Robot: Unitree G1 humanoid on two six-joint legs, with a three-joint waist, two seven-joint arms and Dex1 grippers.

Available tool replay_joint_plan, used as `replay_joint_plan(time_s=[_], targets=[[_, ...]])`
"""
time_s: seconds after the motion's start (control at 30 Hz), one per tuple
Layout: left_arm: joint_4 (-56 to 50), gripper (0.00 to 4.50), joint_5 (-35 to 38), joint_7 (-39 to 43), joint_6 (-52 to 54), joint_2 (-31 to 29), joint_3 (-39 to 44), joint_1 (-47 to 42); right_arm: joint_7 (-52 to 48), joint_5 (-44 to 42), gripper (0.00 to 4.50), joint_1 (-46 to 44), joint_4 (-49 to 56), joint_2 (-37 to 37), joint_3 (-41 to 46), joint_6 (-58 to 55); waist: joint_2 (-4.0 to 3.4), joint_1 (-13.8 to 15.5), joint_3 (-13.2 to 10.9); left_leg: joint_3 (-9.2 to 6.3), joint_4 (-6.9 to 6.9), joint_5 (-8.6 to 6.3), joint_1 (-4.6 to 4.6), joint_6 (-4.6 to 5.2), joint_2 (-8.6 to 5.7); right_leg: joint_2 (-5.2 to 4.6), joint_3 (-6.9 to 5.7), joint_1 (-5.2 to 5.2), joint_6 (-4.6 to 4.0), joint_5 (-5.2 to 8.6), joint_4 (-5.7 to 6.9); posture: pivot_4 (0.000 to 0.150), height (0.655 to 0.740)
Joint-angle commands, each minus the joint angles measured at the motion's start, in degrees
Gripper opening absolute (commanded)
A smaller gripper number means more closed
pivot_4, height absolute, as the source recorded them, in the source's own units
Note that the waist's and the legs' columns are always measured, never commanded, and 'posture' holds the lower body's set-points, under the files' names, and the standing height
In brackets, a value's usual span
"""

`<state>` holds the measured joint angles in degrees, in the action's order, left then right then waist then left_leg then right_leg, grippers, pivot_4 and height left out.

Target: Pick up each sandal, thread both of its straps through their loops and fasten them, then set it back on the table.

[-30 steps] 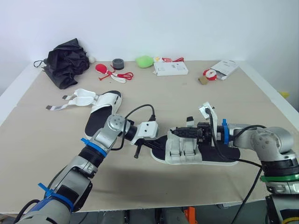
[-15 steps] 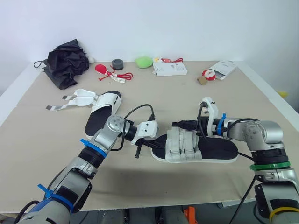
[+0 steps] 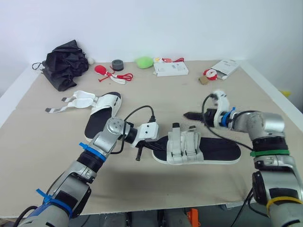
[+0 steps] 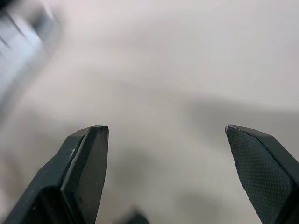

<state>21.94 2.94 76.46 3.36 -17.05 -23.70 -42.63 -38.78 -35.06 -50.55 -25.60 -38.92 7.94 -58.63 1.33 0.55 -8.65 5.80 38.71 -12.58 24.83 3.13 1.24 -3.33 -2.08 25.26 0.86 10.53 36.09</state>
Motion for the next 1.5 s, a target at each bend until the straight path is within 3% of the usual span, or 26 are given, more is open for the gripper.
replay_joint_plan(time_s=[0.03,0.2,0.4,0.57,0.7,0.93,1.5], targets=[[-0.2,0.0,1.5,-0.7,4.2,0.6,0.9,0.2,-7.2,-3.7,4.29,1.3,6.9,-4.4,4.1,0.0,0.0,0.2,0.0,-0.04,-0.02,0.0,0.01,0.0,-0.02,0.0,0.0,0.0,0.0,0.01,0.0,0.15,0.74],[-4.8,0.0,10.4,-2.0,13.3,3.5,7.6,-3.6,-22.3,-10.2,4.29,19.5,26.2,-14.7,9.5,1.0,0.02,0.7,0.0,-0.43,-0.03,-0.28,0.38,0.01,-0.18,-0.05,-0.07,0.07,0.05,0.06,-0.09,0.15,0.74],[-9.7,0.0,20.9,-0.7,21.8,4.0,14.2,-5.4,-26.1,-9.9,4.29,32.6,34.9,-18.7,16.7,6.7,-0.03,-0.1,-0.1,-0.34,-0.02,-0.4,0.29,0.04,-0.24,-0.04,-0.08,0.07,0.52,0.35,-0.07,0.15,0.74],[-12.2,0.0,24.6,3.2,23.5,-1.5,16.7,-4.0,-28.8,-10.7,4.29,45.3,44.9,-20.1,23.5,8.1,-0.01,-0.1,-0.1,-0.42,-0.01,-0.31,0.15,-0.1,-0.09,0.14,-0.15,0.0,0.51,0.37,-0.02,0.15,0.74],[-16.2,0.0,26.9,8.1,22.8,-8.0,17.9,0.5,-26.1,-7.8,4.29,55.5,54.1,-17.7,19.4,10.8,-0.01,-0.1,-0.1,-0.47,-0.05,-0.29,0.07,-0.18,0.08,0.27,-0.11,-0.01,0.33,0.46,0.04,0.15,0.74],[-23.9,0.0,29.8,14.0,19.5,-15.3,19.0,11.2,-21.4,-6.6,4.29,55.0,53.5,-13.5,12.8,12.9,0.0,-0.1,-0.1,-0.37,-0.03,-0.2,-0.03,-0.34,0.07,0.15,-0.1,-0.05,0.03,0.53,0.06,0.15,0.74],[-34.7,0.0,34.8,4.8,20.7,-16.3,22.5,20.3,-21.4,-3.6,4.29,51.8,45.3,-10.8,1.7,16.1,0.12,0.1,-0.2,-0.46,0.0,-0.24,-0.09,-0.42,0.04,0.09,-0.13,-0.17,-0.03,0.56,0.03,0.15,0.74]])
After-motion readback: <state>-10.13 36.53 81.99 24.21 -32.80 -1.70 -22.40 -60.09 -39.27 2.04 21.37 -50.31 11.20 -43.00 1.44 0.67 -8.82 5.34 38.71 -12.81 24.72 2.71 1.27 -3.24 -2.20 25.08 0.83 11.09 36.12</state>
